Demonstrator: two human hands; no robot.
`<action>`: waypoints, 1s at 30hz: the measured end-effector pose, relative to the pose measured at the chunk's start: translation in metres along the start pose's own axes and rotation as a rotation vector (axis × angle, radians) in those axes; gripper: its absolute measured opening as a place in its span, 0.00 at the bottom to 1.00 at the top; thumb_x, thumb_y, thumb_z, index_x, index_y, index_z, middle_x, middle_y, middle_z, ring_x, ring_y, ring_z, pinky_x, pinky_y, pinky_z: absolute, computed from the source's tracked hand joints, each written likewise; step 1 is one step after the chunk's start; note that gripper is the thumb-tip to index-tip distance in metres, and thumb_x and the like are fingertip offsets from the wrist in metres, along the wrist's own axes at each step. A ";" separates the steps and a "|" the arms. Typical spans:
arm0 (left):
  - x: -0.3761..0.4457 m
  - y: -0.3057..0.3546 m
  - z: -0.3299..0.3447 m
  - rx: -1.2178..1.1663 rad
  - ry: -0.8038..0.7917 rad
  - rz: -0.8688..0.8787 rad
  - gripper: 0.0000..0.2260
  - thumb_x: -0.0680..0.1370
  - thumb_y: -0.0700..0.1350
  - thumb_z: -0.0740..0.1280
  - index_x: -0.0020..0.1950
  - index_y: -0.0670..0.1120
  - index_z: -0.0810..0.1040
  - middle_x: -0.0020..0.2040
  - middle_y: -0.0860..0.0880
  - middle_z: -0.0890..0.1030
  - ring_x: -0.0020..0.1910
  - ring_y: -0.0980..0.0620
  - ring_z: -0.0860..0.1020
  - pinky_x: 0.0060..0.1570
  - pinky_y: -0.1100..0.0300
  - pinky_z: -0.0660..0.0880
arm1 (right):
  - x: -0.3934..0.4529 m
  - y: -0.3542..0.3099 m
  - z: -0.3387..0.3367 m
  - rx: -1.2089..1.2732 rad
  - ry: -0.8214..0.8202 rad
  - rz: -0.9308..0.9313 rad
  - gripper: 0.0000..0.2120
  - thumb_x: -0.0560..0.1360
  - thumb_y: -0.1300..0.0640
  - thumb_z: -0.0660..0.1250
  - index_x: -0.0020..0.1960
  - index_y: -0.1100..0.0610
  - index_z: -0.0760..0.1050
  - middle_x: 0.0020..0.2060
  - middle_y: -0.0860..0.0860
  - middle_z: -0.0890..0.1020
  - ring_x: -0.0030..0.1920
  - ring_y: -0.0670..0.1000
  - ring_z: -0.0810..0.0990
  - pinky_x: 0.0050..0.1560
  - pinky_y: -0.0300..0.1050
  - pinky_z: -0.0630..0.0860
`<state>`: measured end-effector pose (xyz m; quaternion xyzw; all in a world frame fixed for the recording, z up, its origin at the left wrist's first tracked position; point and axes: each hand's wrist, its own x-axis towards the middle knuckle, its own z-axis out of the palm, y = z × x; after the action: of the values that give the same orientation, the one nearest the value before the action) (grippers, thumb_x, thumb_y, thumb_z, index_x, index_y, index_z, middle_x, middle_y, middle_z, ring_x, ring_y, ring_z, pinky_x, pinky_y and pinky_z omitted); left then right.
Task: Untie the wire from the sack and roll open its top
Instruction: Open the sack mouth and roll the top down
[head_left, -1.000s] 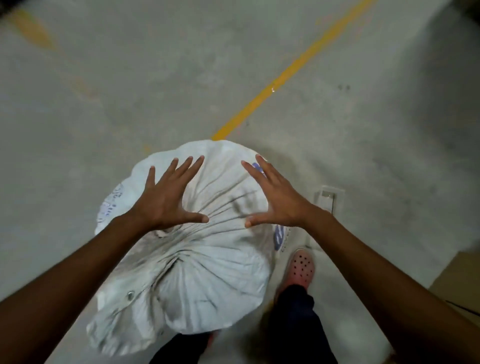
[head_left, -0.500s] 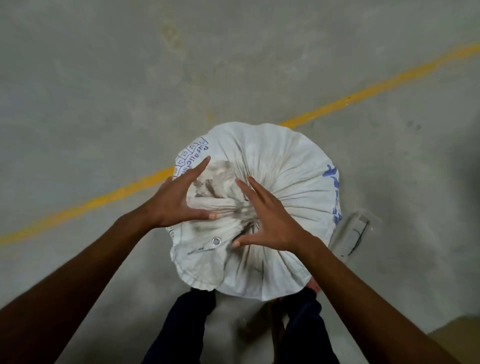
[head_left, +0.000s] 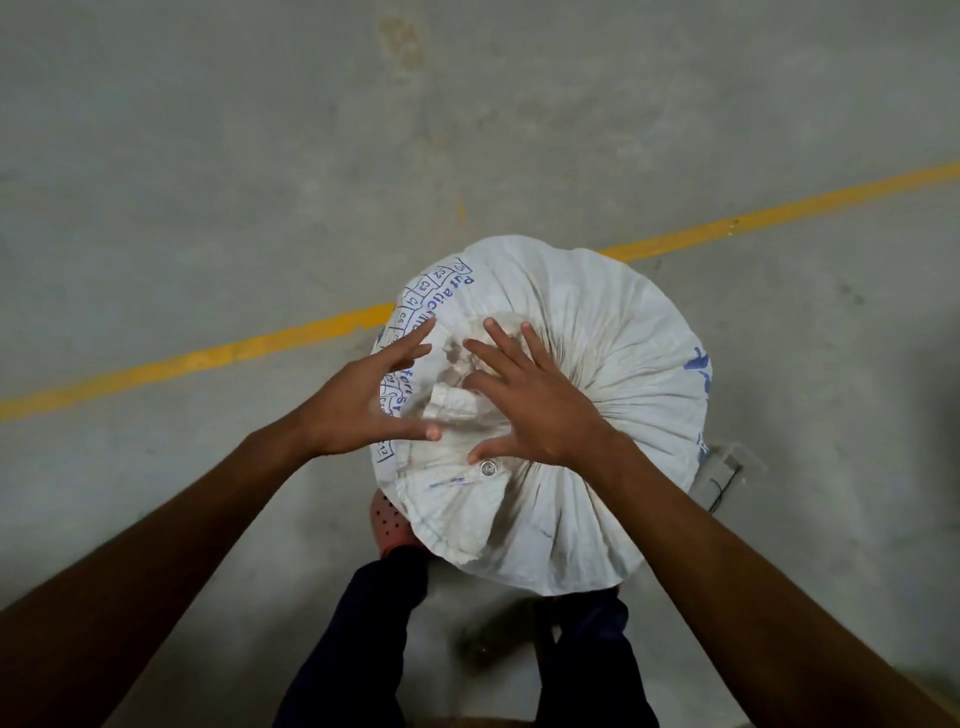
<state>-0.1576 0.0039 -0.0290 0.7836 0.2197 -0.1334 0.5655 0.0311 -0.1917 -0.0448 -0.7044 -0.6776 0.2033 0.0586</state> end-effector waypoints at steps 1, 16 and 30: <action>-0.001 0.000 0.002 0.004 -0.009 -0.003 0.54 0.65 0.60 0.84 0.82 0.71 0.53 0.79 0.60 0.70 0.77 0.61 0.69 0.77 0.52 0.69 | 0.000 0.002 -0.001 -0.022 -0.020 -0.030 0.39 0.69 0.28 0.71 0.68 0.55 0.75 0.81 0.59 0.64 0.84 0.62 0.49 0.81 0.69 0.43; 0.004 0.020 0.028 -0.028 -0.071 0.002 0.55 0.59 0.68 0.82 0.81 0.69 0.57 0.76 0.67 0.70 0.76 0.64 0.68 0.77 0.53 0.67 | -0.032 0.017 -0.024 0.002 -0.191 -0.160 0.08 0.76 0.48 0.75 0.52 0.47 0.81 0.64 0.55 0.81 0.60 0.59 0.79 0.58 0.56 0.68; 0.020 0.025 0.044 -0.111 -0.093 0.018 0.60 0.62 0.69 0.80 0.84 0.65 0.46 0.85 0.58 0.56 0.80 0.58 0.64 0.70 0.75 0.64 | -0.065 0.015 -0.035 0.138 -0.167 -0.323 0.23 0.79 0.33 0.65 0.52 0.55 0.76 0.40 0.51 0.83 0.45 0.56 0.83 0.71 0.52 0.71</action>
<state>-0.1262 -0.0407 -0.0312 0.7459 0.1932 -0.1521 0.6190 0.0581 -0.2500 -0.0049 -0.5617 -0.7686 0.2948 0.0823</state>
